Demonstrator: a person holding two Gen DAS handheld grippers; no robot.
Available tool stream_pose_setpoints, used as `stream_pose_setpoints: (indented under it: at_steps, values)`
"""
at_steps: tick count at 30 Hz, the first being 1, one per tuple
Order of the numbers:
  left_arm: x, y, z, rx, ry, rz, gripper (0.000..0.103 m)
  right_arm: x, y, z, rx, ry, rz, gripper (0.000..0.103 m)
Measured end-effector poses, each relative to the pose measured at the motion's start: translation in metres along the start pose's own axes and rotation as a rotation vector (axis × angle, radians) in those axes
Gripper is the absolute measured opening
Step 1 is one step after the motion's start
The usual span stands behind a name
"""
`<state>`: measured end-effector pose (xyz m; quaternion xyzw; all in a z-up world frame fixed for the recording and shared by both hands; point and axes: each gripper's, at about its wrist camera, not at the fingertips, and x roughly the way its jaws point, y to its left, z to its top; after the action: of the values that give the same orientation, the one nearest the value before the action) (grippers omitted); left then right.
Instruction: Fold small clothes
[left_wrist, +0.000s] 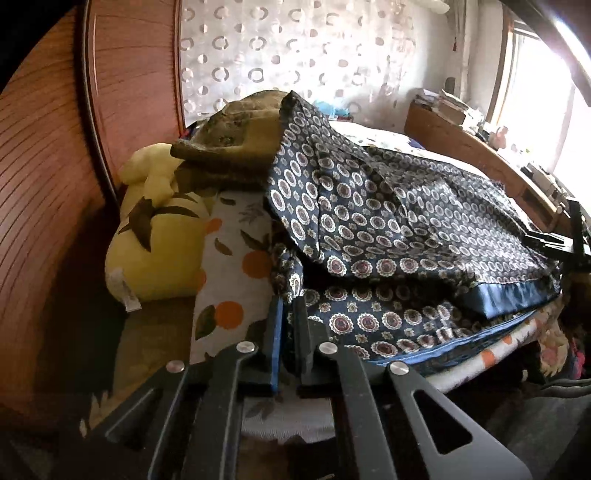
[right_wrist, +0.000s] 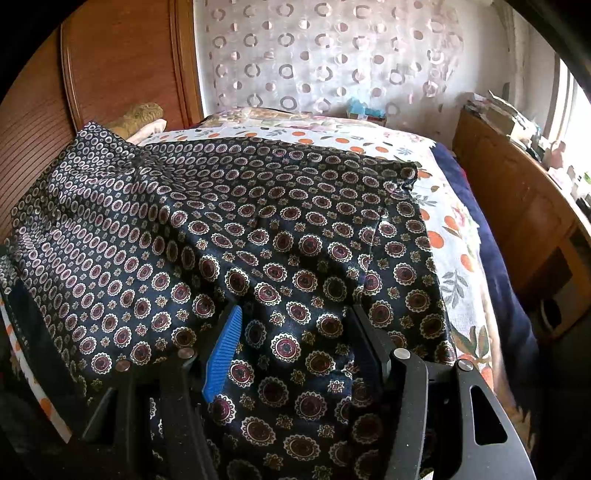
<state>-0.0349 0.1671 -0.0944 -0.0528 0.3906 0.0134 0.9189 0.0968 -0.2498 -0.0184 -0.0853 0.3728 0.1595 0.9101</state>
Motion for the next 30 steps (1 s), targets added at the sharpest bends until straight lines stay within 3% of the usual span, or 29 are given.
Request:
stream_pose_setpoints:
  at_steps: [2,4,7,17,30]
  values:
    - [-0.002,0.000,0.003,-0.001,-0.009,0.007,0.017,-0.003,0.000,-0.002,0.000,-0.001,-0.001,0.060]
    - [-0.003,0.003,0.008,-0.023,-0.032,-0.008,0.044,-0.003,0.000,-0.002,0.000,-0.001,0.000,0.060]
    - [0.003,0.005,0.016,-0.036,-0.043,-0.019,0.052,-0.003,0.000,-0.002,0.001,-0.001,0.003,0.060]
    - [0.041,0.004,0.037,-0.035,-0.011,0.006,0.053,-0.002,0.002,-0.003,-0.009,0.005,0.003,0.063]
    - [0.058,0.009,0.034,-0.064,0.035,-0.001,0.053,0.000,0.004,-0.002,-0.015,0.010,0.007,0.067]
